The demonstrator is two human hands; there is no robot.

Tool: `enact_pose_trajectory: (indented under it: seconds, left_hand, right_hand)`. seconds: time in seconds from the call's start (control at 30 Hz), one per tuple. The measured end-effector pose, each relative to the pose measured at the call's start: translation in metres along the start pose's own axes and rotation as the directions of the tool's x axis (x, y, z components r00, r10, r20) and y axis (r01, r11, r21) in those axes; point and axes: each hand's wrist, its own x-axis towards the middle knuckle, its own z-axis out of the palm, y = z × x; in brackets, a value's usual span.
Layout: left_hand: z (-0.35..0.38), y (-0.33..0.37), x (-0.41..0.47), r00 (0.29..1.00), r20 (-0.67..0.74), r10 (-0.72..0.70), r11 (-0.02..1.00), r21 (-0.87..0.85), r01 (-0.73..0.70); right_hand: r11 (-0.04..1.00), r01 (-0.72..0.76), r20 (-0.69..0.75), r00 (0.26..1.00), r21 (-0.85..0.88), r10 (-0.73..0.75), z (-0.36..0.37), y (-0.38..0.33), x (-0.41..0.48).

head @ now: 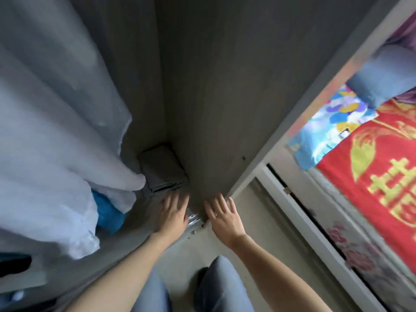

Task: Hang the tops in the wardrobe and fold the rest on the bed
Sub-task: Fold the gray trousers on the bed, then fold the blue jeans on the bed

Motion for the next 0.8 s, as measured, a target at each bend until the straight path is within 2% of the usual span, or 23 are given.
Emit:
enact_pose_trajectory:
  seconds: [0.1,0.2,0.37,0.57,0.7,0.8]
  left_hand:
    - [-0.054,0.03,-0.018,0.992,-0.065,0.106,0.994,-0.016,-0.107]
    - [-0.096,0.059,-0.034,0.968,-0.073,0.239,0.97,-0.015,-0.241]
    - [-0.137,0.093,-0.045,0.875,-0.156,0.458,0.884,-0.021,-0.466]
    - [-0.146,0.14,-0.067,0.755,-0.12,0.645,0.764,0.056,-0.643]
    - [-0.145,0.184,-0.081,0.681,-0.117,0.723,0.689,0.049,-0.723]
    - [-0.142,0.224,-0.087,0.653,-0.123,0.747,0.662,0.052,-0.748]
  right_hand:
    - [0.998,-0.028,-0.072,0.997,-0.058,0.024,-0.054,0.025,-0.042]
    - [0.982,-0.183,-0.132,0.976,-0.052,0.175,-0.091,0.033,-0.093]
    - [0.886,-0.464,-0.268,0.856,-0.02,0.442,-0.116,0.021,-0.173]
    - [0.732,-0.679,-0.257,0.699,0.059,0.668,-0.122,0.0,-0.262]
    - [0.62,-0.783,-0.318,0.576,0.048,0.753,-0.131,0.006,-0.323]
    - [0.577,-0.815,-0.434,0.502,0.053,0.748,-0.133,0.025,-0.367]
